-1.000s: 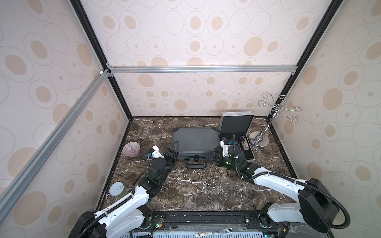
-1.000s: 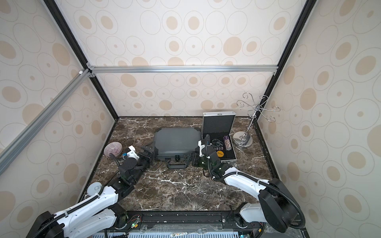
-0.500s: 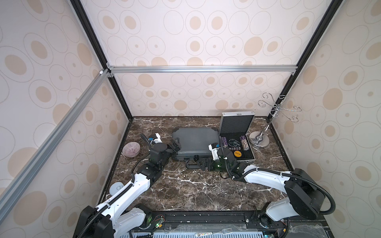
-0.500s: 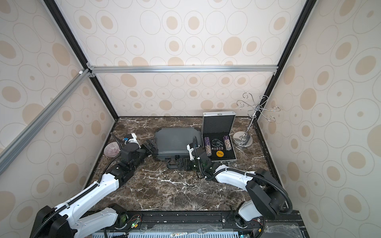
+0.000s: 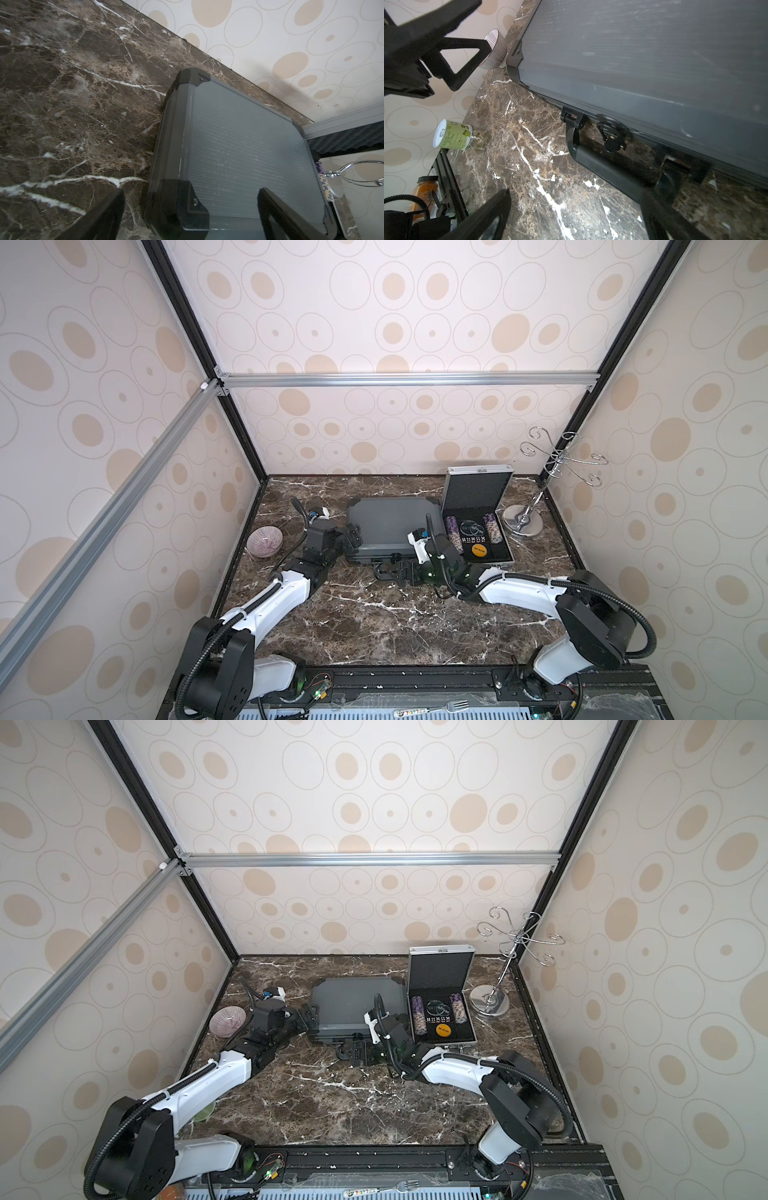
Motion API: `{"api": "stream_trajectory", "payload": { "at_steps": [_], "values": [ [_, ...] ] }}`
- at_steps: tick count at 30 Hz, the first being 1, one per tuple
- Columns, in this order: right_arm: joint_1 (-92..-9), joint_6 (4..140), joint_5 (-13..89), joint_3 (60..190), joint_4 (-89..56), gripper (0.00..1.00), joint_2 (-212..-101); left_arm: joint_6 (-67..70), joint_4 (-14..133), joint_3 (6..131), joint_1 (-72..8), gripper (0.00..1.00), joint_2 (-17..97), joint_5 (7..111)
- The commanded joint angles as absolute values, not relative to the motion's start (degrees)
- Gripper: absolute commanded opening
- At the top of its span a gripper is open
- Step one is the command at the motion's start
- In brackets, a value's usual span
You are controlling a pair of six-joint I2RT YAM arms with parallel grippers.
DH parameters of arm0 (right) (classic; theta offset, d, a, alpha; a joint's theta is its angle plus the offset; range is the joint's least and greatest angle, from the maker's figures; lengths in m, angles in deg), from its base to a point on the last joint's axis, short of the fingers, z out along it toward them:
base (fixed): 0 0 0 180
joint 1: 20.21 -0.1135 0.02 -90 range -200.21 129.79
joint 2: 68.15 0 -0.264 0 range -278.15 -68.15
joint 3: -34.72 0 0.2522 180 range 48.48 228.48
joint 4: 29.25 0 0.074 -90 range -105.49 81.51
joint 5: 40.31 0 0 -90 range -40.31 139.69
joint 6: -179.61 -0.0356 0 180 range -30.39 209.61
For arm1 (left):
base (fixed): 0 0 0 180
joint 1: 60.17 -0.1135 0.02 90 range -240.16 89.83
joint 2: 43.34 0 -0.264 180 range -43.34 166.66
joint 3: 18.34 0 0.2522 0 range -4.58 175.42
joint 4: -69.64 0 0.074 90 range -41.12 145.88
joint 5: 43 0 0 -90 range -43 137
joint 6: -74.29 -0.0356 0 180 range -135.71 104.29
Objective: Open the poker set cases
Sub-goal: Open the fastener on the poker set case.
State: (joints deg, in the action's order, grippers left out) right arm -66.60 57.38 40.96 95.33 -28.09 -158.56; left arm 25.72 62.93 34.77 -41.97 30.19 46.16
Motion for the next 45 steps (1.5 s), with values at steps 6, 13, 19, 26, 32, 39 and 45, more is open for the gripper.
{"api": "stream_trajectory", "payload": {
  "at_steps": [6,13,19,26,32,39,45],
  "values": [
    [-67.95,60.16,42.93,100.19,-24.82,0.99,-162.66,22.92,66.06,36.74,-44.23,1.0,36.32,51.8],
    [-68.26,60.95,45.88,103.2,-23.03,0.99,-165.04,21.0,65.22,37.51,-45.31,0.98,39.68,52.11],
    [-68.39,60.69,48.72,103.53,-21.9,0.99,-165.54,21.63,64.67,36.26,-45.58,0.94,41.56,51.61],
    [-68.72,60.78,49.4,104.82,-21.09,0.98,-167.02,25.14,66.3,31.22,-45.58,0.92,40.66,51.31],
    [-69.19,60.79,49.69,105.87,-21.35,0.98,-168.41,27.76,67.56,27.71,-45.77,0.92,41.4,51.22],
    [-69.39,60.91,49.62,106.63,-23.01,0.99,-169.39,28.34,68.16,26.17,-46.76,0.92,40.94,50.41],
    [-70.04,62.49,48.04,109.03,-23.04,0.98,-171.86,29.03,69.5,25.58,-47.36,0.92,41.07,51.55]
  ]
}}
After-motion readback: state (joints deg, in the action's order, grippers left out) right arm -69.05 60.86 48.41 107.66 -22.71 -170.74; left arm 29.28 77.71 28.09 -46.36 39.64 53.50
